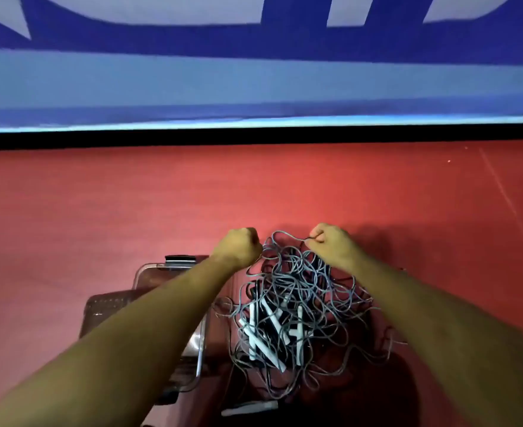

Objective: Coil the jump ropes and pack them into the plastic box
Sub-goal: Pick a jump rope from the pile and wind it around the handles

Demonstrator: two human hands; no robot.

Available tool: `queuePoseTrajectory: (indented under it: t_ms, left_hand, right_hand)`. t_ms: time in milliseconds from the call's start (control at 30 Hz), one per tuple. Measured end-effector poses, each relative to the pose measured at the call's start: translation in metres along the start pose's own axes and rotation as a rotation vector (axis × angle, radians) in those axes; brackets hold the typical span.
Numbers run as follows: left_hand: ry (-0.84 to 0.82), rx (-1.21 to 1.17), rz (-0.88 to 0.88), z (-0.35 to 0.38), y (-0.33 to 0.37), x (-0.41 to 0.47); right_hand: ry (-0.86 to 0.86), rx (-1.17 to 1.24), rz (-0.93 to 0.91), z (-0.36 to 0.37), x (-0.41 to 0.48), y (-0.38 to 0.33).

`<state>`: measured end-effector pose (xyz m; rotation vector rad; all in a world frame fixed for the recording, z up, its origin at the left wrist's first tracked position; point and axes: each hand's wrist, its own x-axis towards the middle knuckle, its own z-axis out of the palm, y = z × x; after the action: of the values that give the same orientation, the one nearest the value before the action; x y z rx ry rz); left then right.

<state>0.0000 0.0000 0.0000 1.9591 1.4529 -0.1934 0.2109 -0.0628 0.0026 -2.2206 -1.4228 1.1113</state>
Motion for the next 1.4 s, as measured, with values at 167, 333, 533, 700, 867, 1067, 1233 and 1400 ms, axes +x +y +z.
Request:
queuePoseTrajectory:
  t_ms: [167, 333, 533, 700, 867, 1067, 1233, 1400]
  left_hand:
    - [-0.075, -0.013, -0.074, 0.087, -0.045, 0.017]
    - [-0.165, -0.055, -0.212, 0.163, -0.076, 0.026]
    - [0.098, -0.197, -0.231, 0.195, -0.088, -0.001]
    - [0.181, -0.307, -0.011, 0.153, -0.076, -0.026]
    - [0.044, -0.688, 0.223, 0.073, -0.027, -0.077]
    - [-0.017, -0.669, 0.418, -0.016, 0.018, -0.137]
    - [0.066, -0.624, 0.414, -0.051, 0.021, -0.181]
    - [0.018, -0.507, 0.309, -0.042, -0.001, -0.208]
  right_hand:
    - [-0.195, -0.229, -0.034, 0.077, 0.011, 0.054]
    - [-0.23, -0.227, 0.021, 0.128, 0.014, 0.081]
    - [-0.162, -0.127, 0.052, 0.146, -0.007, 0.084]
    - [-0.112, -0.153, -0.039, 0.11, -0.028, 0.059]
    - [-0.067, -0.045, -0.242, 0.074, -0.053, 0.023]
    - [-0.051, 0.243, -0.421, 0.023, -0.112, -0.037]
    - [-0.085, 0.617, -0.47, -0.021, -0.168, -0.071]
    - [-0.118, 0.991, -0.47, -0.061, -0.216, -0.107]
